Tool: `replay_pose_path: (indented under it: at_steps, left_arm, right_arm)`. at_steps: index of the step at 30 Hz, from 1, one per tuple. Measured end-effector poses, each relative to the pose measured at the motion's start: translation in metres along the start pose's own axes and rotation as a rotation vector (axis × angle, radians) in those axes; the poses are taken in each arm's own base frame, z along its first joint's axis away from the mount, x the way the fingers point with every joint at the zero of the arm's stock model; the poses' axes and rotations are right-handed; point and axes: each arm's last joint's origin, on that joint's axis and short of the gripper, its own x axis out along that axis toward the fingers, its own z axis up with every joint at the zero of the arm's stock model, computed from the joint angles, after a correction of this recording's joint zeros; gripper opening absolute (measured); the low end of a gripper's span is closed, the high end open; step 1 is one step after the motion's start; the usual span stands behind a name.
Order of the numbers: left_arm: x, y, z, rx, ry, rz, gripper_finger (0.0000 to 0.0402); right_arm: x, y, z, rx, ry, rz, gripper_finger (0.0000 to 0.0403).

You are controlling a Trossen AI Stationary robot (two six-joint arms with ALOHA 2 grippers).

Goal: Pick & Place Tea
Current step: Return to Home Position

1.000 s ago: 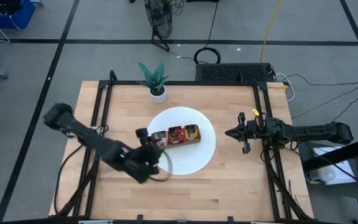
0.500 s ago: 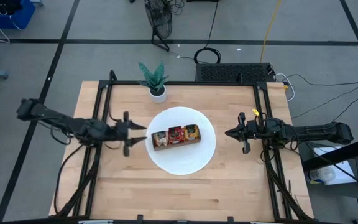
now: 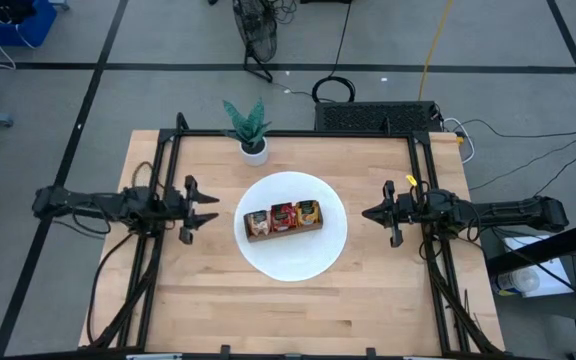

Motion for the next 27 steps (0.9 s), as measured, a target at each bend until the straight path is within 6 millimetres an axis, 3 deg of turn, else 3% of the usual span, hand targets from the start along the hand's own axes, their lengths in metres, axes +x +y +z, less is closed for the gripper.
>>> replay_pose_path:
  at_steps: [7,16,27]
  left_arm:
    - [-0.014,0.006,-0.007,0.039,-0.049,-0.048,0.0191]
    - [-0.013,0.016,-0.024,0.000,0.086,0.139,0.0191]
    - [-0.012,0.016,-0.025,0.005,0.098,0.145,0.0191]
  right_arm:
    - [0.000,0.000,0.000,0.000,0.000,0.000,0.0004]
    - [0.000,0.000,0.000,0.000,0.001,0.000,0.0004]
    - [0.000,0.000,0.000,0.000,0.002,0.000,0.0004]
